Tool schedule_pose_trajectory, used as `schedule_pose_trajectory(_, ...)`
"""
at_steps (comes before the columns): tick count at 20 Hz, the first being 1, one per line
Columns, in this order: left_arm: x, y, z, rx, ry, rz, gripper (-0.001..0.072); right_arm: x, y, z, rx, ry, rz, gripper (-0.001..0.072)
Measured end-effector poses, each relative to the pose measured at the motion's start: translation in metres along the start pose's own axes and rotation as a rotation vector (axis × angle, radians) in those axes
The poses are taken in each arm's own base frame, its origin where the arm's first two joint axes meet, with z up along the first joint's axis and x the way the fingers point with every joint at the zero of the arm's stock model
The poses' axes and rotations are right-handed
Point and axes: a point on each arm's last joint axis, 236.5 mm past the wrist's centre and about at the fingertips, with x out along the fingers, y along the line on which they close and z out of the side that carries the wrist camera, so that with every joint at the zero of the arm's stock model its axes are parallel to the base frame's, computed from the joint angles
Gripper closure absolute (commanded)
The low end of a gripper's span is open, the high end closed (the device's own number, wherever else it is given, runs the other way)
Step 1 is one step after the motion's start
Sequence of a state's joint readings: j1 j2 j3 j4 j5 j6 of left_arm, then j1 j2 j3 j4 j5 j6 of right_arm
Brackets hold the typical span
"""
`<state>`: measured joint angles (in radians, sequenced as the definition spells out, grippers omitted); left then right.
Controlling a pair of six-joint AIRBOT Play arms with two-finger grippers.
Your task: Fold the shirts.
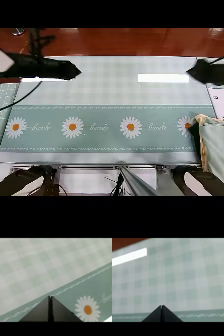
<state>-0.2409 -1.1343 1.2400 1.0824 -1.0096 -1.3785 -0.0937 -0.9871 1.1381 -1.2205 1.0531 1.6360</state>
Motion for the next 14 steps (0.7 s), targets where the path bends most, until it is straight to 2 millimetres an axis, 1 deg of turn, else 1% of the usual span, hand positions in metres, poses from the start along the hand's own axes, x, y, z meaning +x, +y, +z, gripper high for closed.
schedule_pose_trajectory(1, 0.013, 0.011, -0.009, -0.006, 0.035, 0.055, 0.0683, 0.024, -0.007, -0.016, -0.045, 0.075, -0.069, 0.0691)
schedule_pose_trajectory(3, 0.033, 0.034, -0.032, -0.036, 0.115, 0.14, 0.0683, 0.06, -0.025, -0.049, -0.105, 0.226, -0.183, 0.0691)
schedule_pose_trajectory(5, 0.047, 0.051, -0.053, -0.061, 0.176, 0.193, 0.0683, 0.08, -0.042, -0.073, -0.145, 0.339, -0.268, 0.069)
schedule_pose_trajectory(7, 0.055, 0.061, -0.066, -0.071, 0.214, 0.225, 0.0683, 0.089, -0.052, -0.084, -0.169, 0.389, -0.321, 0.069)
schedule_pose_trajectory(9, 0.059, 0.066, -0.075, -0.077, 0.24, 0.244, 0.0683, 0.093, -0.057, -0.088, -0.185, 0.407, -0.347, 0.069)
schedule_pose_trajectory(14, 0.062, 0.072, -0.082, -0.083, 0.261, 0.264, 0.0683, 0.094, -0.062, -0.091, -0.2, 0.422, -0.374, 0.069)
